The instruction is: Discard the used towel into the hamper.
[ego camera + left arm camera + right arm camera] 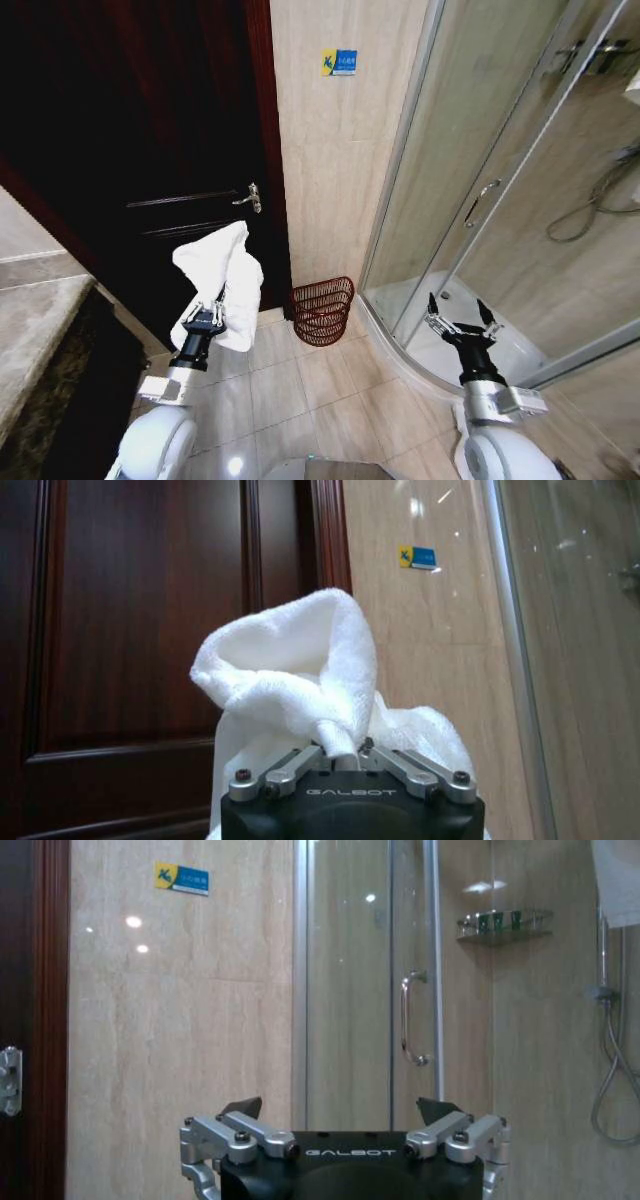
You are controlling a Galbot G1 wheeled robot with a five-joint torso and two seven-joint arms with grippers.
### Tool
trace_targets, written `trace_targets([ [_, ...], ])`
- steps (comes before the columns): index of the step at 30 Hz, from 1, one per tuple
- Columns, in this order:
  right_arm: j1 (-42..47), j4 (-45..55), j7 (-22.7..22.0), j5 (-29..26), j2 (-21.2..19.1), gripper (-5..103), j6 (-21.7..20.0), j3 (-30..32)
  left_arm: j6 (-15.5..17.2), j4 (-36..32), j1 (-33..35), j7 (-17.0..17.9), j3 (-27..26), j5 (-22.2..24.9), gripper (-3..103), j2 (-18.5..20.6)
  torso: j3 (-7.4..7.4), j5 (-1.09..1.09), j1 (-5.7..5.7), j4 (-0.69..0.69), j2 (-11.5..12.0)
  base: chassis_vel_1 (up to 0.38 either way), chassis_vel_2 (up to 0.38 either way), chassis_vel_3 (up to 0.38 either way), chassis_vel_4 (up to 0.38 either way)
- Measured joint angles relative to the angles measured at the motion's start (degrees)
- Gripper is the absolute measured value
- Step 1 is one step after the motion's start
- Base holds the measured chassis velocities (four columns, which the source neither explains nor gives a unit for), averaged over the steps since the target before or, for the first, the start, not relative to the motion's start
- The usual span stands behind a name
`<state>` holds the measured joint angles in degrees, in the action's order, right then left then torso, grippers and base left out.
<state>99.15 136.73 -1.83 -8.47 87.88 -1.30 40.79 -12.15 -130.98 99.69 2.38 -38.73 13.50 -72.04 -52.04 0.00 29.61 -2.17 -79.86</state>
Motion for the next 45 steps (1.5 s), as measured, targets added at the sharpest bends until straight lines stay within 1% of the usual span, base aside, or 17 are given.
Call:
trace_targets([
  [11, -0.88, -0.53, -0.18, -0.84, -0.81, 100, -0.26, 0.06, 0.27, 0.11, -0.06, -0.73, 0.29, -0.24, 8, -0.53, 0.00, 0.01, 0.00, 0.00, 0.00, -0.023, 0.021, 0.017, -0.022],
  [20, -1.75, -0.92, -0.36, -2.01, -1.68, 100, -0.83, 0.45, 1.76, 0.12, -0.55, -0.93, 1.14, -0.41, 8, -0.82, 0.00, 0.01, 0.02, 0.01, 0.01, -0.066, 0.073, 0.075, -0.063],
  [25, -2.04, -1.29, -0.37, -2.02, -1.83, 100, -1.57, 0.32, 1.93, 1.17, -0.63, -2.11, 2.00, -0.42, 8, -0.57, 0.00, 0.02, 0.01, 0.00, 0.00, -0.054, 0.054, 0.054, -0.035],
  [27, -2.35, -1.82, -0.20, -1.88, -1.78, 100, -0.84, 0.11, 1.72, 3.64, -1.25, -3.23, 3.18, -0.40, 8, -0.20, 0.00, 0.01, 0.01, 0.00, 0.01, 0.000, 0.000, 0.000, 0.000],
  [28, -2.35, -1.82, -0.20, -1.88, -1.78, 100, -0.84, 0.11, 1.72, 3.64, -1.25, -3.23, 3.18, -0.40, 8, -0.20, 0.00, 0.01, 0.01, 0.00, 0.01, 0.000, 0.000, 0.000, 0.000],
  [30, -2.50, -2.12, -0.03, -1.41, -1.71, 100, -0.24, 0.09, 1.15, 7.49, -2.88, -4.52, 4.14, -0.38, 8, -0.05, 0.00, 0.01, 0.01, 0.00, 0.01, 0.000, 0.000, 0.000, 0.000],
  [31, -2.50, -2.12, -0.03, -1.41, -1.71, 100, -0.24, 0.09, 1.15, 7.49, -2.88, -4.52, 4.14, -0.38, 8, -0.05, 0.00, 0.01, 0.01, 0.00, 0.01, 0.000, 0.000, 0.000, 0.000],
  [33, -2.51, -2.37, 0.12, -1.40, -1.89, 100, -0.23, 0.01, -0.08, 11.65, -4.86, -5.91, 5.47, -0.35, 8, -0.13, 0.00, 0.00, 0.01, -0.01, 0.01, 0.000, 0.000, 0.000, 0.000],
  [34, -2.51, -2.37, 0.12, -1.40, -1.89, 100, -0.23, 0.01, -0.08, 11.65, -4.86, -5.91, 5.47, -0.35, 8, -0.13, 0.00, 0.00, 0.01, -0.01, 0.01, 0.000, 0.000, 0.000, 0.000],
  [36, -2.02, -2.80, 0.38, -1.35, -1.84, 100, -0.02, 0.16, -1.11, 14.70, -6.53, -7.12, 6.91, -0.24, 8, -0.13, 0.00, 0.00, 0.00, 0.00, 0.01, 0.000, 0.000, 0.000, 0.000],
  [37, -1.52, -3.13, 0.39, -1.28, -1.59, 100, 0.50, 0.21, -2.13, 17.16, -8.08, -8.16, 8.30, -0.23, 8, -0.16, 0.00, 0.00, 0.00, 0.00, 0.01, 0.000, 0.000, 0.000, 0.000],
  [38, -1.52, -3.13, 0.39, -1.28, -1.59, 100, 0.50, 0.21, -2.13, 17.16, -8.08, -8.16, 8.30, -0.23, 8, -0.16, 0.00, 0.00, 0.00, 0.00, 0.01, 0.000, 0.000, 0.000, 0.000],
  [40, -0.58, -3.38, 0.30, -0.82, -0.90, 100, 0.99, 0.25, -4.19, 22.19, -11.13, -9.72, 10.48, -0.24, 8, -0.52, 0.00, 0.00, -0.01, 0.01, 0.01, 0.000, 0.000, 0.000, 0.000],
  [41, -0.36, -3.39, 0.27, -0.63, -0.71, 100, 1.00, 0.26, -4.82, 23.69, -11.84, -10.10, 10.97, -0.29, 8, -0.69, 0.00, 0.00, 0.00, 0.01, 0.01, 0.000, 0.000, 0.000, 0.000],
  [42, -0.36, -3.39, 0.27, -0.63, -0.71, 100, 1.00, 0.26, -4.82, 23.69, -11.84, -10.10, 10.97, -0.29, 8, -0.69, 0.00, 0.00, 0.00, 0.01, 0.01, 0.000, 0.000, 0.000, 0.000],
  [43, -0.09, -3.40, 0.27, -0.36, -0.47, 100, 1.00, 0.25, -5.88, 26.31, -12.91, -10.85, 11.70, -0.40, 8, -0.99, 0.00, 0.00, -0.01, 0.01, 0.01, 0.000, 0.000, 0.000, 0.000],
  [45, -0.03, -3.41, 0.27, -0.24, -0.26, 100, 0.95, 0.27, -7.37, 29.43, -14.03, -11.85, 12.61, -0.54, 8, -1.30, 0.00, 0.00, 0.00, 0.00, 0.01, 0.000, 0.000, 0.000, 0.000],
])
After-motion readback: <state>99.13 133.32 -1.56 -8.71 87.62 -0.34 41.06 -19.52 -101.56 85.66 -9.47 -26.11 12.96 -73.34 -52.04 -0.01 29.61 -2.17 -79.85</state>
